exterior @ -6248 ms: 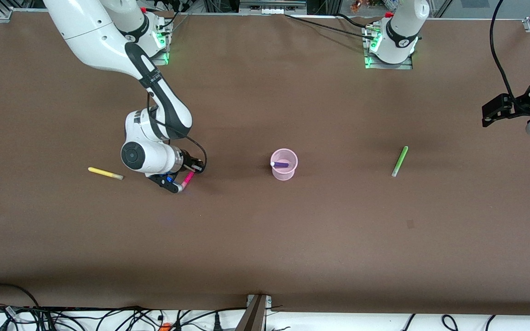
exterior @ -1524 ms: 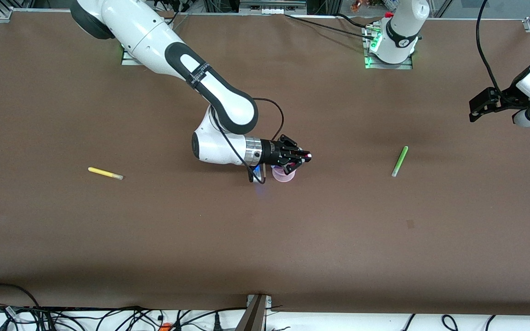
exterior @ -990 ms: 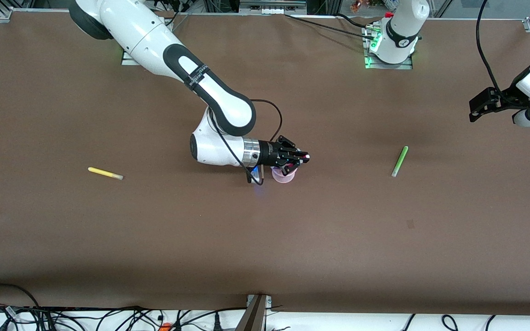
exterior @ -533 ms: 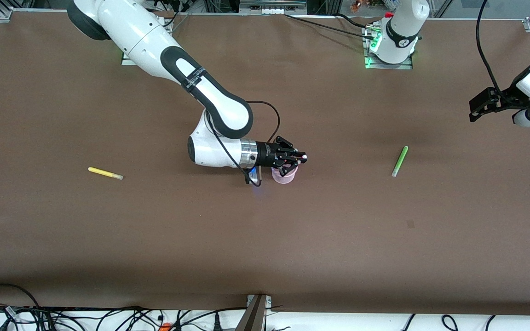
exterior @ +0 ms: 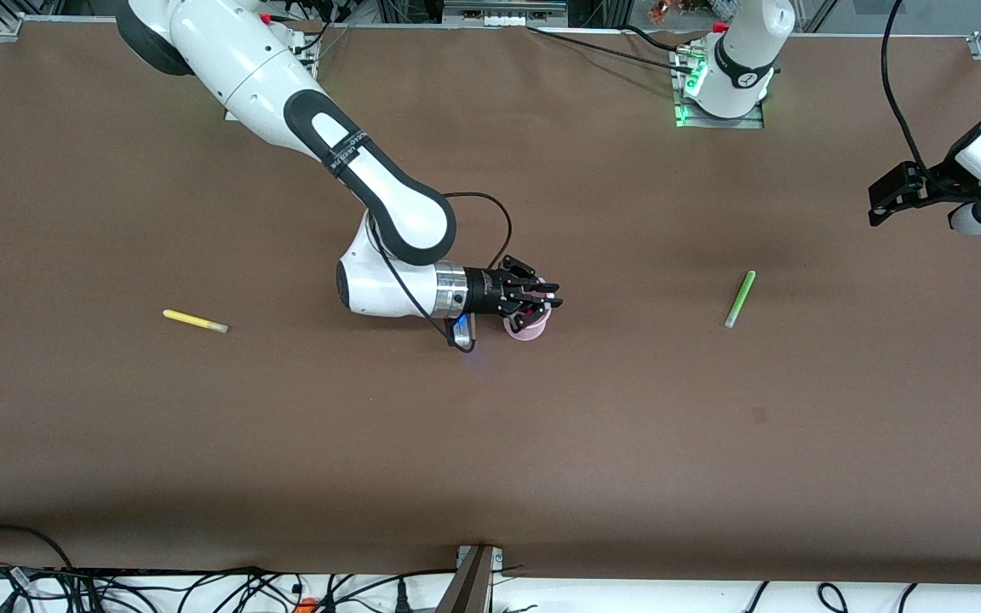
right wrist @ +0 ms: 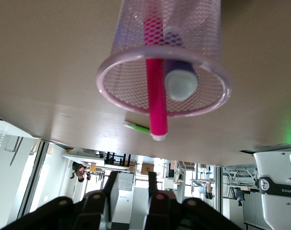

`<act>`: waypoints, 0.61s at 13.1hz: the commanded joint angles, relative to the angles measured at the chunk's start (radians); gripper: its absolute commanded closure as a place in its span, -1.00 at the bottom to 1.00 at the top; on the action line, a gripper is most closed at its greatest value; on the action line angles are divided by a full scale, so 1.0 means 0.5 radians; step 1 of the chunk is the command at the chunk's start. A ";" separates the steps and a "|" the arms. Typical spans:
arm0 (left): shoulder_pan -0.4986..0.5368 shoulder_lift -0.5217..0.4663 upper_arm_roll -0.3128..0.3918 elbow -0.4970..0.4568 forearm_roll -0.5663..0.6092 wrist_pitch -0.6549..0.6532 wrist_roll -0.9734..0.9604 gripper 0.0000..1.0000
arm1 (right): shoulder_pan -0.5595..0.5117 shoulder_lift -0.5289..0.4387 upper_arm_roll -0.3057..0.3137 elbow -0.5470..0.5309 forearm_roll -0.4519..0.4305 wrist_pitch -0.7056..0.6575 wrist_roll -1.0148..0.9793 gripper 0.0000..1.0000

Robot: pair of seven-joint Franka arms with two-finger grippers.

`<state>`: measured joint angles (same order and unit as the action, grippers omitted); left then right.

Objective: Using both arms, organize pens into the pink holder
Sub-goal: 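Open the right gripper to release the highlighter and pull back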

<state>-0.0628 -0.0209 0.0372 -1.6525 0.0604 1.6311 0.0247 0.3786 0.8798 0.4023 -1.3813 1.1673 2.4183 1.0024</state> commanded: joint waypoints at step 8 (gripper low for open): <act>0.006 0.026 0.005 0.062 -0.023 -0.044 0.021 -1.00 | -0.030 -0.568 -0.350 -0.197 -0.735 -0.569 -0.050 -0.98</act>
<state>-0.0626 -0.0201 0.0372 -1.6515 0.0604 1.6310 0.0247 0.3648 0.6980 0.2557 -1.3909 0.8833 2.1674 1.0012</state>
